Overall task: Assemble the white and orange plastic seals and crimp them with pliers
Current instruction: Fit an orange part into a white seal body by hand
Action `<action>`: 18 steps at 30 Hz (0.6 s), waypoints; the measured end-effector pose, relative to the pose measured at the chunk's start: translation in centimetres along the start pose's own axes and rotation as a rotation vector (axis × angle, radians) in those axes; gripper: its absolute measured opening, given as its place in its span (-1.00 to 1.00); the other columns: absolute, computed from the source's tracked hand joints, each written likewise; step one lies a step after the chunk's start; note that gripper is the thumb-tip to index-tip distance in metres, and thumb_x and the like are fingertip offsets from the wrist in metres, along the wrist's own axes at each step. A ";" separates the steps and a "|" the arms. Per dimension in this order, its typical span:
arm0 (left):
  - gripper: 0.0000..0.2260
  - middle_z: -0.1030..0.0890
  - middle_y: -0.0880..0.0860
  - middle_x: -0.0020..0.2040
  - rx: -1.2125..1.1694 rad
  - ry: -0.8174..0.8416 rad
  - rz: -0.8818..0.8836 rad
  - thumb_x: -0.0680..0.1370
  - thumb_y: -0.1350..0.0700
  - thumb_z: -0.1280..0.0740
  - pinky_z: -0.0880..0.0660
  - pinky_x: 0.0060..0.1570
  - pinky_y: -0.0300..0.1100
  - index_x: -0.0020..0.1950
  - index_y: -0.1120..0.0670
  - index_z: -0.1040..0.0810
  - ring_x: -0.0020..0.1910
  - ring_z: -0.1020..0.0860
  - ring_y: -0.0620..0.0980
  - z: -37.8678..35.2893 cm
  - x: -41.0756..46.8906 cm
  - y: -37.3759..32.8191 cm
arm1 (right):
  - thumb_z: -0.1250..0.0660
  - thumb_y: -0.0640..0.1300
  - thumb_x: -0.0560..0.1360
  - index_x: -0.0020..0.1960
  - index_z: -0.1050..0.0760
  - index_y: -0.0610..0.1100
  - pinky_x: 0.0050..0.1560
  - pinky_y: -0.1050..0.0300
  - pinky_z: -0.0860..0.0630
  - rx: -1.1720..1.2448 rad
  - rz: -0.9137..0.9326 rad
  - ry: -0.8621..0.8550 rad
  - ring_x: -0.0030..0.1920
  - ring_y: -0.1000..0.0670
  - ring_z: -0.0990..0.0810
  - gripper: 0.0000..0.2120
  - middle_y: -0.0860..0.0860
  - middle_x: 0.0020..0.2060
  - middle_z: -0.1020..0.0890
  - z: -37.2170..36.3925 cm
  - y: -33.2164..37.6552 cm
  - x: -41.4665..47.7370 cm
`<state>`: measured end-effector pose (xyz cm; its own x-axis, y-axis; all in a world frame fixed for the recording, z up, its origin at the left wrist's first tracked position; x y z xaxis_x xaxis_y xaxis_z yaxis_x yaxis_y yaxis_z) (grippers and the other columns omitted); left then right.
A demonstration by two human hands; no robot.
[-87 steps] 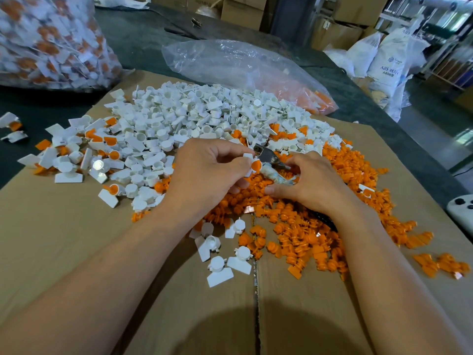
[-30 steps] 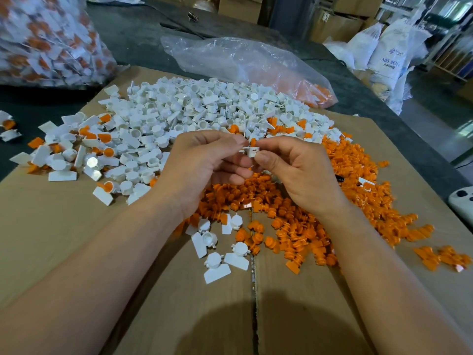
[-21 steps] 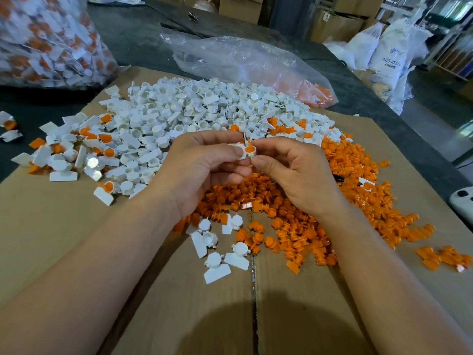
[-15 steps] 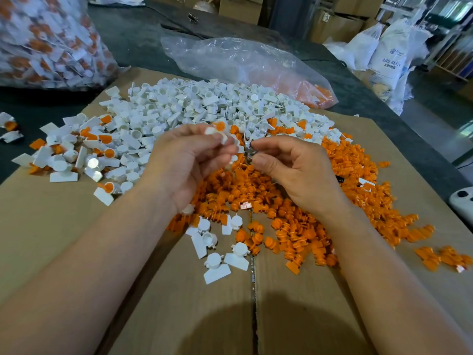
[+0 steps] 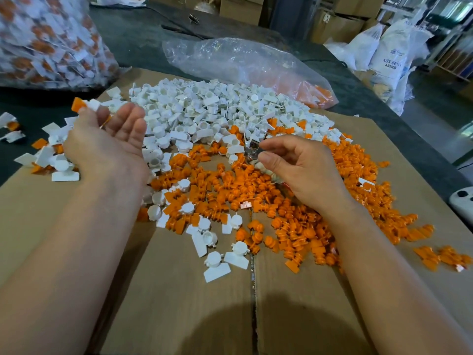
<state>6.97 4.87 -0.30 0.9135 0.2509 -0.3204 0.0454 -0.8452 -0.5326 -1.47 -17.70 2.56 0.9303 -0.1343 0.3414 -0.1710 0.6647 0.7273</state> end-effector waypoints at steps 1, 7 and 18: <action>-0.80 -0.63 0.04 -0.47 -0.008 -0.012 0.000 0.63 0.11 -0.11 -0.47 -0.40 -0.35 -0.14 0.13 -0.40 -0.42 -0.63 -0.08 0.1 0.1 -0.1 | -0.37 -0.07 0.43 0.01 -0.51 0.09 -0.13 0.47 -0.46 -0.018 -0.010 -0.007 -0.18 0.32 -0.55 -0.83 0.27 -0.21 -0.55 0.0 -0.1 0.0; -0.90 -0.60 0.12 -0.21 0.001 -0.029 0.030 0.59 0.21 -0.17 -0.48 -0.38 -0.36 -0.03 0.20 -0.44 -0.43 -0.62 -0.08 0.2 0.2 0.2 | -0.37 -0.05 0.44 0.07 -0.56 -0.01 -0.16 0.52 -0.42 -0.088 -0.034 -0.012 -0.20 0.35 -0.53 -0.79 0.26 -0.21 -0.54 0.2 -0.2 0.0; -0.91 -0.61 0.01 -0.16 1.288 0.355 -0.451 0.50 0.22 -0.32 -0.55 -0.20 -0.15 -0.08 0.06 -0.59 -0.19 -0.61 -0.02 -2.0 -0.8 1.2 | -0.36 -0.09 0.46 0.09 -0.56 -0.10 -0.24 0.56 -0.38 -0.137 -0.041 -0.018 -0.27 0.42 -0.49 -0.78 0.24 -0.25 -0.52 0.5 -0.2 0.1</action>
<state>7.09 2.65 0.91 0.9806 0.0864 0.1761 0.1370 0.3407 -0.9301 -1.55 -18.23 2.75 0.9295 -0.1759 0.3242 -0.0854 0.7526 0.6530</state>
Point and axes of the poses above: each hand's wrist, its own x-axis towards the middle knuckle, its own z-axis out of the back of the hand, y = z × x, the point moved 5 cm from there along x, towards the middle knuckle
